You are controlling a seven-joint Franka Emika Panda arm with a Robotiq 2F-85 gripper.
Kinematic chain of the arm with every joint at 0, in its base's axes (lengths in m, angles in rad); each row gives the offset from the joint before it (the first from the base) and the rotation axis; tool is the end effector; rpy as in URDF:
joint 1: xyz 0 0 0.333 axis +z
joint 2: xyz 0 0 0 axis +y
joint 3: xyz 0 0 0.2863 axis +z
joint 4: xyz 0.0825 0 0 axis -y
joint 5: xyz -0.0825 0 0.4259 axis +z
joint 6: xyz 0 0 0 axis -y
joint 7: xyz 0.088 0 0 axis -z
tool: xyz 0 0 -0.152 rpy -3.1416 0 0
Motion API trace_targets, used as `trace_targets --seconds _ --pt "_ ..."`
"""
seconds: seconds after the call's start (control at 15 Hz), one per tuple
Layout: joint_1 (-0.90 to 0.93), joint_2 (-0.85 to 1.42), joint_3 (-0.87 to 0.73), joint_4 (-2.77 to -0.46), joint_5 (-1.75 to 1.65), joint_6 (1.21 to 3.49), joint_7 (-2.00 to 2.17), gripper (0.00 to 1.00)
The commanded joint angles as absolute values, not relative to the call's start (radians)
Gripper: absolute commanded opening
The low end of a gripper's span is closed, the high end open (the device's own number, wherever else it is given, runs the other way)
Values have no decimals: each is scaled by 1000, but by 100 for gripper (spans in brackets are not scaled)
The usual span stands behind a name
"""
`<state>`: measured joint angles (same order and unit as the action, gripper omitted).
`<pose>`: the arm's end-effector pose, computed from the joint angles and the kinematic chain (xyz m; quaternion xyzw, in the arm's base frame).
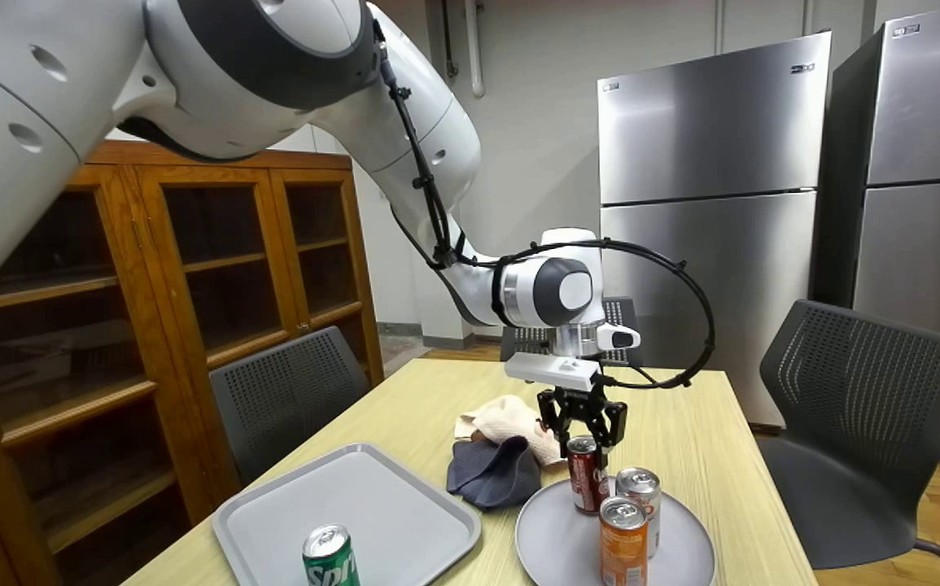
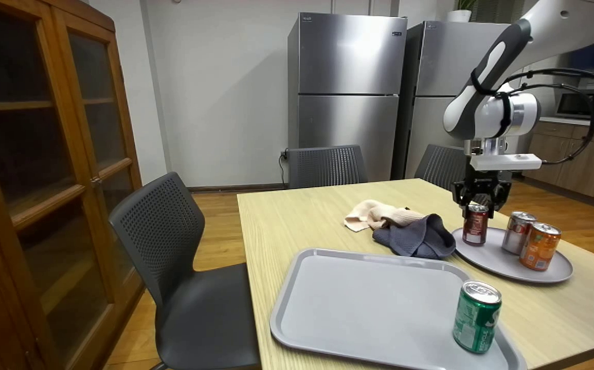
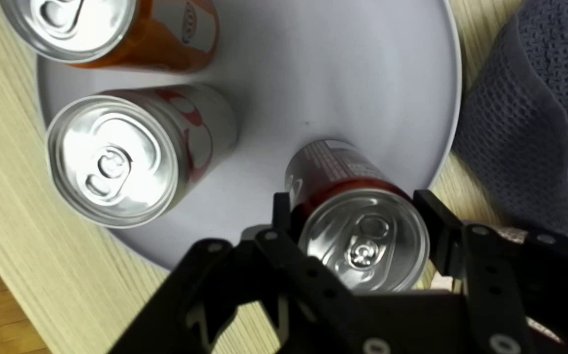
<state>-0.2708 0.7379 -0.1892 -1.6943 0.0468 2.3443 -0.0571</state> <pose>0.6019 -0.2970 0.0687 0.9789 -0.1951 -0.0482 0.0371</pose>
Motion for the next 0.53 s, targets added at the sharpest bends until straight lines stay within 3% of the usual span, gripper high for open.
trace_targets --seconds 0.0,0.07,0.27,0.47 --pt "-294 734 -166 -1670 55 2312 -72 49" --pt "-294 733 -165 -1672 55 2312 -73 88" --pt "-291 724 -165 -1681 52 2320 -74 99" --pt "-281 692 -174 -1703 38 2321 -72 100"
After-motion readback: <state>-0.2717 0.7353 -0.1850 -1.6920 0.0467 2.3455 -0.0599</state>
